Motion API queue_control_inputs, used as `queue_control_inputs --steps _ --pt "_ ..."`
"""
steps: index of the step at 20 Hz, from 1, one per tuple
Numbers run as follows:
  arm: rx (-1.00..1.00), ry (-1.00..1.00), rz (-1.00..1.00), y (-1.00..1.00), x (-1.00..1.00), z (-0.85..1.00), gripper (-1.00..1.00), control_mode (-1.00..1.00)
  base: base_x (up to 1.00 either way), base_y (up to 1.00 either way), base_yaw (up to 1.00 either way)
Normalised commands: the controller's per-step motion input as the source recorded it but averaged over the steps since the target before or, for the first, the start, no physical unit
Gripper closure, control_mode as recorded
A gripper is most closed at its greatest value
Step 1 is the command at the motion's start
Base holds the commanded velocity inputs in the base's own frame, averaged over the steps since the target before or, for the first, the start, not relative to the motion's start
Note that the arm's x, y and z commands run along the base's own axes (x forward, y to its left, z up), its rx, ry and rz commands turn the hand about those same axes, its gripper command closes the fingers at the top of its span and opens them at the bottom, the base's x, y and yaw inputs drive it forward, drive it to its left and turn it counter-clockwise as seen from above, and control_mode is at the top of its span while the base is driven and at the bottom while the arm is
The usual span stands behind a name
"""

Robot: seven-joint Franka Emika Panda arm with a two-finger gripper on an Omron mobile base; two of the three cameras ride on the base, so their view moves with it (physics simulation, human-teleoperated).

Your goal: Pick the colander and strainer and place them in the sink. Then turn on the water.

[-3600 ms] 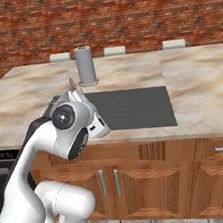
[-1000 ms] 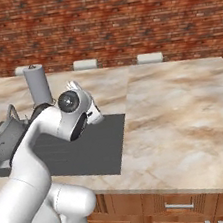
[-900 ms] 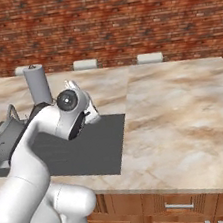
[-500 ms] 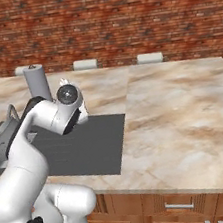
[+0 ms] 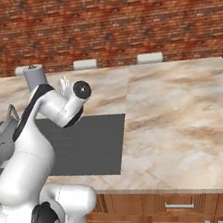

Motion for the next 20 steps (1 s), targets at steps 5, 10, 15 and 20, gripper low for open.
queue_control_inputs --steps 5,10,15,20 --pt "0.23 0.02 0.09 0.34 -0.02 -0.13 -1.0 -1.0 0.0 0.0 0.0" --pt "0.12 0.02 0.0 0.3 0.02 -0.06 -1.0 -1.0 0.0 0.0 0.0" --pt "0.07 0.14 0.0 0.44 0.24 -0.01 -1.0 -1.0 0.0 0.0 0.0" --pt "0.07 0.24 0.0 0.43 0.36 -0.07 -1.0 -1.0 0.0 0.0 0.0"
